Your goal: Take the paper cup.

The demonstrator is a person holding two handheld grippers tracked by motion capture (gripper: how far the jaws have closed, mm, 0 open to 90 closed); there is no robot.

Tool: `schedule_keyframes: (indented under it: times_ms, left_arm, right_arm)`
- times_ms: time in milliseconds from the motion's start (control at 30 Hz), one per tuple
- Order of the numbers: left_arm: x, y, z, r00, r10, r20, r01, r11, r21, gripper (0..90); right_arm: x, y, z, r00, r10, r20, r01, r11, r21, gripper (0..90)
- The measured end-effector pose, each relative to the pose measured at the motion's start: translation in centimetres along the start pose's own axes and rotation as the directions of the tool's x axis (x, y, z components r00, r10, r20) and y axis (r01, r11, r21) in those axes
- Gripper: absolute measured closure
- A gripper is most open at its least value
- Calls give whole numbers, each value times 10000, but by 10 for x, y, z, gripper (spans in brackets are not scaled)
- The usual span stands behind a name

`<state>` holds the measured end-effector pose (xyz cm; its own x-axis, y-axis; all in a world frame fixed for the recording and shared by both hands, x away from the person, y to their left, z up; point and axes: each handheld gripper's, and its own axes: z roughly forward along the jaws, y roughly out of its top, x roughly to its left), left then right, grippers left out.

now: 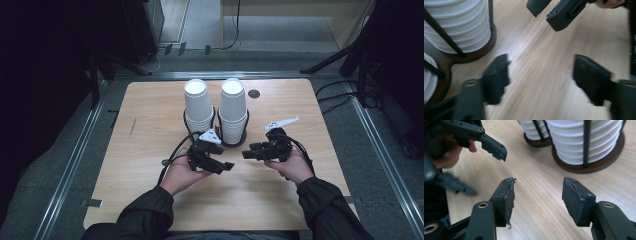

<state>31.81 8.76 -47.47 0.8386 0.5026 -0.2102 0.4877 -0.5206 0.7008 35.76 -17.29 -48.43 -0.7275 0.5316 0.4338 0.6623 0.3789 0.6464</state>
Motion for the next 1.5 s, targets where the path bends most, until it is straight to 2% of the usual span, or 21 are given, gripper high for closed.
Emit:
schedule_keyframes:
  times_ms: [33, 67, 100, 133, 200, 267, 333, 400, 467, 567, 600, 867, 967, 1167, 1333, 1500]
  left_arm:
    - [2, -1, -1, 10000, -9, 13, 8, 10000, 41, 364]
    - [2, -2, -2, 9999, -26, -150, 29, 9999, 147, 369]
    - [2, -2, -2, 9999, -26, -150, 29, 9999, 147, 367]
    - [2, -6, -5, 9991, -209, -374, 213, 9997, 107, 377]
    - [2, -9, -8, 9996, -216, -183, 216, 9998, -2, 411]
    - [2, -9, -10, 9996, -97, -247, 98, 9999, 50, 425]
    - [3, -8, -10, 9993, -32, -380, 33, 10000, 30, 442]
    - [7, -9, -10, 9992, -202, -356, 205, 9998, 84, 441]
    - [9, -11, -11, 9960, -401, -800, 415, 9990, 169, 453]
    - [10, -14, -12, 9962, -503, -712, 509, 9987, 66, 479]
    - [12, -14, -13, 9973, -480, -551, 486, 9988, 96, 482]
    - [16, -13, -20, 9970, -615, -479, 603, 9978, -270, 500]
    - [18, -13, -21, 9972, -578, -481, 566, 9981, -261, 490]
    - [19, -12, -23, 9965, -604, -581, 587, 9978, -306, 499]
    - [19, -12, -21, 9964, -523, -669, 515, 9986, -141, 537]
    - [17, -10, -23, 9953, -641, -731, 625, 9978, -240, 587]
  right_arm:
    - [0, 1, 0, 9998, 0, -183, 0, 10000, 2, 437]
    - [0, 2, -1, 9991, 35, -429, -33, 10000, 27, 421]
    - [0, 2, -1, 9991, 35, -429, -33, 10000, 27, 421]
    - [-3, 4, 0, 9963, 253, -822, -247, 9997, 85, 378]
    - [-4, 4, 1, 9956, 164, -921, -154, 9998, 117, 351]
    - [-4, 5, 1, 9957, -10, -923, 19, 9999, 101, 319]
    - [-3, 6, 0, 9971, -143, -754, 144, 9999, 6, 316]
    - [-2, 7, 0, 9977, -303, -602, 303, 9995, -12, 317]
    - [-2, 7, -1, 9978, -454, -492, 456, 9990, 16, 321]
    - [-1, 7, -1, 9976, -604, -330, 607, 9981, 84, 330]
    - [-1, 7, -2, 9976, -662, -204, 663, 9978, 43, 335]
    - [1, 7, -1, 9948, -1013, 61, 1012, 9948, 98, 338]
    - [1, 8, 0, 9935, -1129, 172, 1127, 9936, 112, 337]
    - [0, 8, -1, 9942, -1021, 340, 1018, 9947, 114, 336]
    - [-1, 9, -6, 9897, -1331, 530, 1331, 9911, 47, 336]
    - [-1, 11, -6, 9873, -1470, 606, 1462, 9891, 172, 336]
